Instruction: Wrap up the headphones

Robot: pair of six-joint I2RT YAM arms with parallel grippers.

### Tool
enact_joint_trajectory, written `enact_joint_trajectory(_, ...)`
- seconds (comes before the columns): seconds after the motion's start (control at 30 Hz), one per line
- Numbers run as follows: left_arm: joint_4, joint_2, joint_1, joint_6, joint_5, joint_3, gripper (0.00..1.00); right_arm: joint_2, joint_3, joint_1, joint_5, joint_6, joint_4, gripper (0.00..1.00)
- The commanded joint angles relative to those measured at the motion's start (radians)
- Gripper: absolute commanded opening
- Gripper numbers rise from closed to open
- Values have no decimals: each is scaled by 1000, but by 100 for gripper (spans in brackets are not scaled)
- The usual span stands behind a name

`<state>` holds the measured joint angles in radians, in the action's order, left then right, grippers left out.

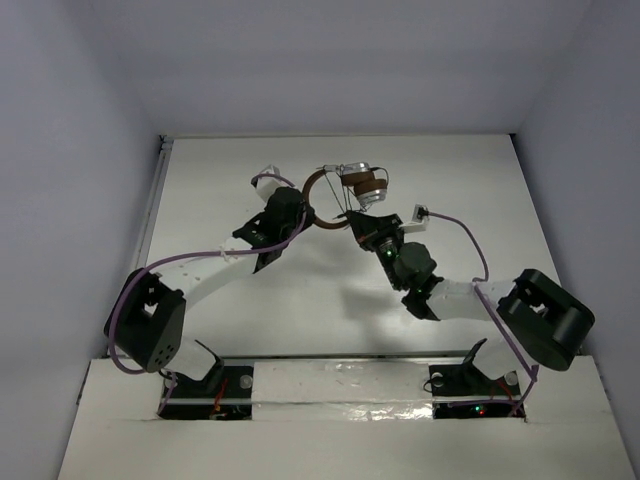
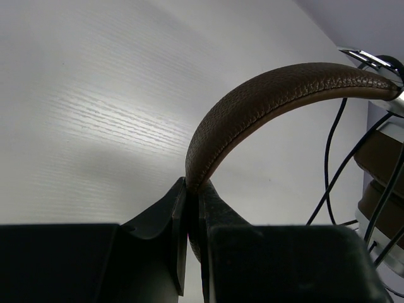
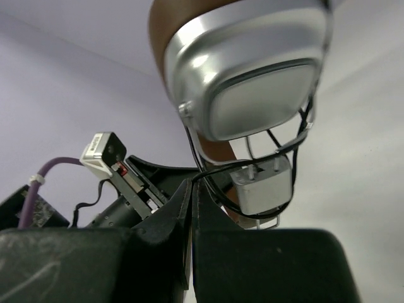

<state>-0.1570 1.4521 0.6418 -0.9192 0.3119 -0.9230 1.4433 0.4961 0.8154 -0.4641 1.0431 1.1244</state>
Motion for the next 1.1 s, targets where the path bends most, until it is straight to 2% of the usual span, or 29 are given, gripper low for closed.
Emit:
enact_joint_trajectory(0.0,-41,-9,16,-15,19,-65,0,31,65,34,-116,-100,20,1)
enact_joint_trajectory(0.17,-35,-7,16,-9,16,-69,0,77,119,79,-183,-199,-17,2)
enact_joint_trajectory(0.33,-21,2,16,0,13,-88,0,140,150,109,-185,-241,-28,3)
enact_joint_trajectory(0.43,-21,13,16,8,-11,-99,0,158,189,136,-212,-270,-95,4)
enact_joint_trajectory(0.53,7,30,16,20,-20,-123,0,169,231,145,-223,-295,-184,14)
enact_joint_trajectory(0.57,22,39,16,29,-26,-140,0,167,234,145,-231,-285,-217,27)
enact_joint_trajectory(0.67,39,65,16,48,-65,-172,0,158,236,154,-237,-279,-265,42)
enact_joint_trajectory(0.7,43,74,3,54,-77,-181,0,155,240,165,-245,-288,-287,44)
enact_joint_trajectory(0.77,59,97,-10,65,-109,-203,0,144,257,174,-292,-296,-349,44)
enact_joint_trajectory(0.83,62,108,-19,69,-123,-209,0,134,268,185,-339,-302,-385,38)
enact_joint_trajectory(0.87,62,113,-19,68,-129,-211,0,132,281,185,-381,-299,-420,32)
enact_joint_trajectory(0.9,57,114,-19,68,-132,-208,0,131,288,185,-386,-301,-426,31)
enact_joint_trajectory(1.0,56,122,-19,69,-151,-212,0,115,283,185,-334,-318,-404,32)
enact_joint_trajectory(1.07,59,132,-47,74,-184,-224,0,95,272,185,-245,-286,-413,38)
